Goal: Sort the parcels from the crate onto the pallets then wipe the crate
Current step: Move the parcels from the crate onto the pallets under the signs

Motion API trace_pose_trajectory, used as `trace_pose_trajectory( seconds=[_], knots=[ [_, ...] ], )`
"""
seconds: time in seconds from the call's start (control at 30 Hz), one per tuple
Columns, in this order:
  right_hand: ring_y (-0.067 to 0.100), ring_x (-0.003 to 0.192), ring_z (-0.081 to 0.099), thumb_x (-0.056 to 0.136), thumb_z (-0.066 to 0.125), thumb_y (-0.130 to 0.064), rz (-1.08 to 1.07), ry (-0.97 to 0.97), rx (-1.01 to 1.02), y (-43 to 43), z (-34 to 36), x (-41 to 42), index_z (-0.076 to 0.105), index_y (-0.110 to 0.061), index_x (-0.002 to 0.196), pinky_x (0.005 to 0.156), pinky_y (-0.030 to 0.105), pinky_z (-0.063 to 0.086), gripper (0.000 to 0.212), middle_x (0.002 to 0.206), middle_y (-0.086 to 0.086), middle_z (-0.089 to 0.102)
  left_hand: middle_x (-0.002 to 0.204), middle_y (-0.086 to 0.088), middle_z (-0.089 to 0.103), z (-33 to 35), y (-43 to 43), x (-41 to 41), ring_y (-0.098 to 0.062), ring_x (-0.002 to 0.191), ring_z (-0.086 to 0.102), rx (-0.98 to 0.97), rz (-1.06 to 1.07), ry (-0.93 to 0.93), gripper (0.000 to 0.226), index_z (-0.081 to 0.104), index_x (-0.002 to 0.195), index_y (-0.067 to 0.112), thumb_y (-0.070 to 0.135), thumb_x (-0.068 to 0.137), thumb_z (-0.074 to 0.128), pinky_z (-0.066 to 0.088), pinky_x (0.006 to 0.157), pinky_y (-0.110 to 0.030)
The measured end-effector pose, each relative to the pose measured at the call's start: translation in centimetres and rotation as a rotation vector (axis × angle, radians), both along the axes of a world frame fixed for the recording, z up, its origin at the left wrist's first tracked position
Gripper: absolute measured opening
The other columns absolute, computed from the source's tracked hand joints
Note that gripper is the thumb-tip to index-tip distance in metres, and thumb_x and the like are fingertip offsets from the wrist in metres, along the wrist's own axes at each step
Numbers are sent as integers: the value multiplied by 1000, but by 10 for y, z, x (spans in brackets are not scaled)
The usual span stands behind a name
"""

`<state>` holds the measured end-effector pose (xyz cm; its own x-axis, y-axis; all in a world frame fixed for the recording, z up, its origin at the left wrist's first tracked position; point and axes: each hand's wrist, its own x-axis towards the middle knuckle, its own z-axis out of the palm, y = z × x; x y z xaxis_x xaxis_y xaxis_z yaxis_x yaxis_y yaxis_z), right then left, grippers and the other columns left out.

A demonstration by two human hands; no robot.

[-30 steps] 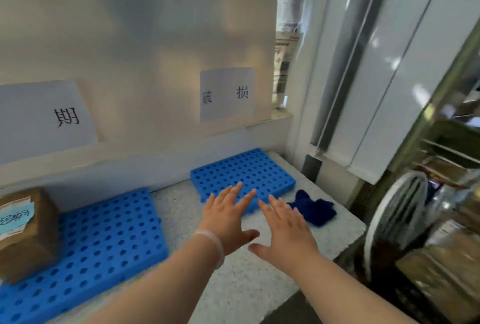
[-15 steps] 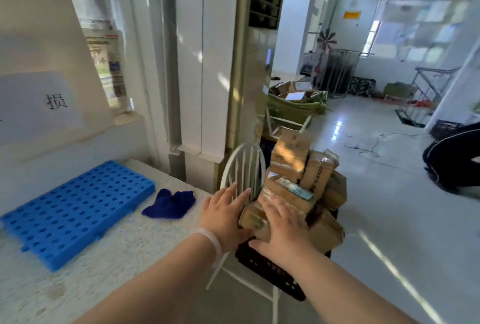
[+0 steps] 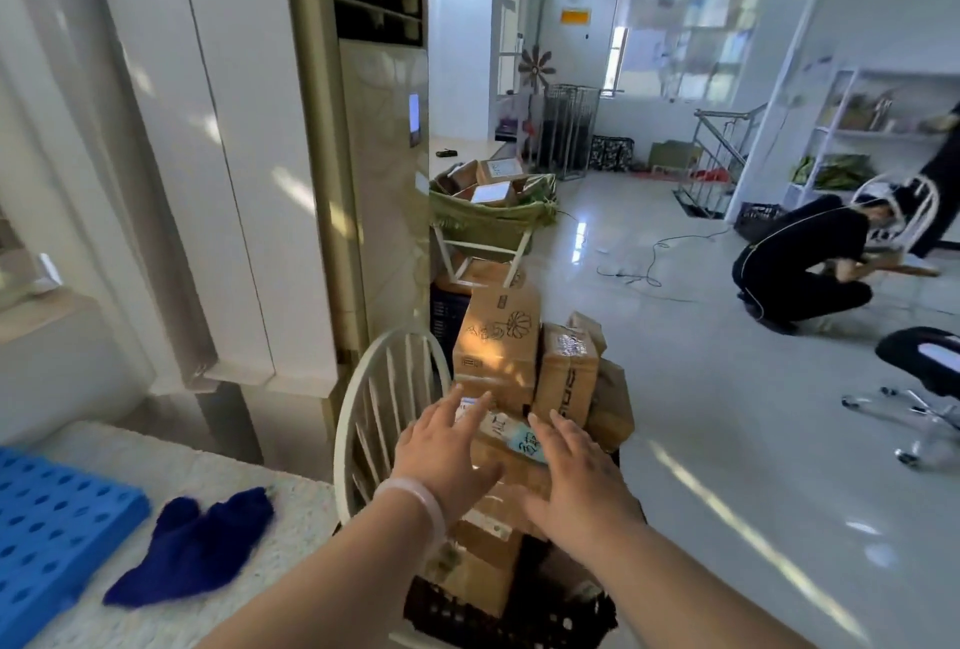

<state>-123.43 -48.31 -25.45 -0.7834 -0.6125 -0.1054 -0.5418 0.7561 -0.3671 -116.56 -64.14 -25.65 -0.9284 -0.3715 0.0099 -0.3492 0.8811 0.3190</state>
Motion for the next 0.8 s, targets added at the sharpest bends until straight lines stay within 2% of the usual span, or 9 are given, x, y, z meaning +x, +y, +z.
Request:
trace_pose_trajectory(
  seconds=[0.2,0.3,0.37,0.5,0.67,0.8],
  knots=[
    [19,151,6,94,49,-57,-139,-37,-37,-60,7,-77,0,-42,154,118,47,24,79,164,-12,-2,164,4,5,6,-72,-87,-23,149,12,49,-24,19,73,9,153,44,60,92,46,19,121,-45],
    [21,151,10,95,45,-58,-217,-12,-67,-92,14,-118,4,-40,155,118,47,24,75,164,-9,4,164,4,9,4,-106,-128,-24,149,16,124,3,43,72,11,150,49,57,90,52,23,119,-45],
    [21,150,12,96,43,-57,-249,-20,-57,-109,14,-139,5,-38,156,118,46,24,73,164,-8,7,164,5,5,0,-122,-151,-25,149,12,119,-11,-10,72,9,150,49,59,90,49,21,120,-46],
    [20,151,6,97,40,-57,-262,-26,2,-131,10,-171,3,-34,157,120,43,13,74,165,-6,6,164,6,-4,-8,-140,-186,-25,150,6,82,-84,-117,71,7,153,47,62,93,42,18,119,-48],
    [22,152,-2,97,34,-62,-290,-101,86,-143,-5,-200,-3,-37,156,121,45,1,74,165,-2,4,164,2,-7,-25,-149,-219,-29,150,6,185,-75,-188,75,1,153,47,65,92,41,18,119,-49],
    [22,152,-1,96,34,-62,-309,-154,71,-147,-18,-202,-6,-41,154,122,49,-2,74,165,-3,9,163,0,3,-43,-149,-229,-30,144,26,343,-35,-214,82,-3,151,48,63,90,48,33,115,-49]
  ],
)
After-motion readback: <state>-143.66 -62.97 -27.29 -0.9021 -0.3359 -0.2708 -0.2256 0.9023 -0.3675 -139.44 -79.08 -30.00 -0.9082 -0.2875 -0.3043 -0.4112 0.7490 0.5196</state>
